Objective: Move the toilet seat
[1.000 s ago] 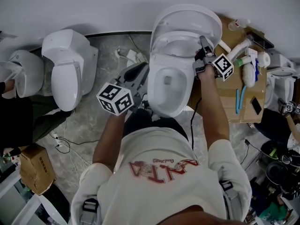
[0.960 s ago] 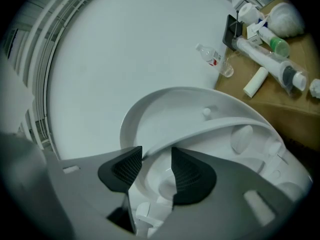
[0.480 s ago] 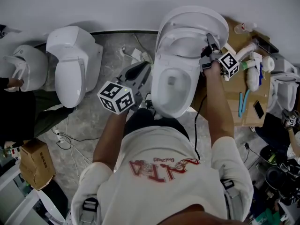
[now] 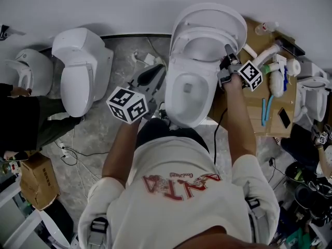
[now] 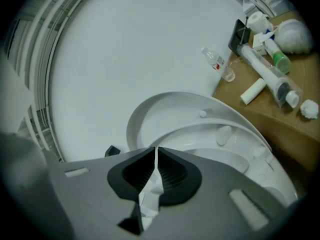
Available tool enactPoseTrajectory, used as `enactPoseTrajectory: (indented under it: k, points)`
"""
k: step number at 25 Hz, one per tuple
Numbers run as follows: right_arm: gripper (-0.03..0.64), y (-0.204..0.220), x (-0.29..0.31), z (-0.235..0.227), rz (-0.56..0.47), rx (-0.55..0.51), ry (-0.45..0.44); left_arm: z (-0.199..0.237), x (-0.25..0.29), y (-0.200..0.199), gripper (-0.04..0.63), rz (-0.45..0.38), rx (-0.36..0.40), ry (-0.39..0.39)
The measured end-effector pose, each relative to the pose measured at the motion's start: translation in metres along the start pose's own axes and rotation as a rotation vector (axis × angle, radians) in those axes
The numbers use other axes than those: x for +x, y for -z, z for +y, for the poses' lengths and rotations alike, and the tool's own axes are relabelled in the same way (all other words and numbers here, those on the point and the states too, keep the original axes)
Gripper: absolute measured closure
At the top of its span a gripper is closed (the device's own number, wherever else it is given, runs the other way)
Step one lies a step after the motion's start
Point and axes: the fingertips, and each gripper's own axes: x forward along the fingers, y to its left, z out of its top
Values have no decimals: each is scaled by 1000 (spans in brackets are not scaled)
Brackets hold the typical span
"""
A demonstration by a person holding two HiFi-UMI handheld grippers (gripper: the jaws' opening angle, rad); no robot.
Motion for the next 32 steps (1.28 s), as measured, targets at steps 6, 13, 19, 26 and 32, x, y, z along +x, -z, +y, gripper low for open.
enactPoseTrajectory:
  k: [6,13,19,26,32]
  points:
    - [614,5,-64,44,-29,-107,-91,-38,-15,-5,563,-43,46,2]
    - [614,13,-145,102,-15,-348,-156,-93,-43,-6,563,-98,137,-15]
    - [614,27,-206,163,-19,-668,-210,-129,-66,-18,563,-127,217,-20]
    - [614,38,-260,223,-59,-944,-248,-174,-71,-38,563,-162,335,33]
    - [614,46,-267,260,-133,-968,-250,-179,-101,-58,563,-216,374,59]
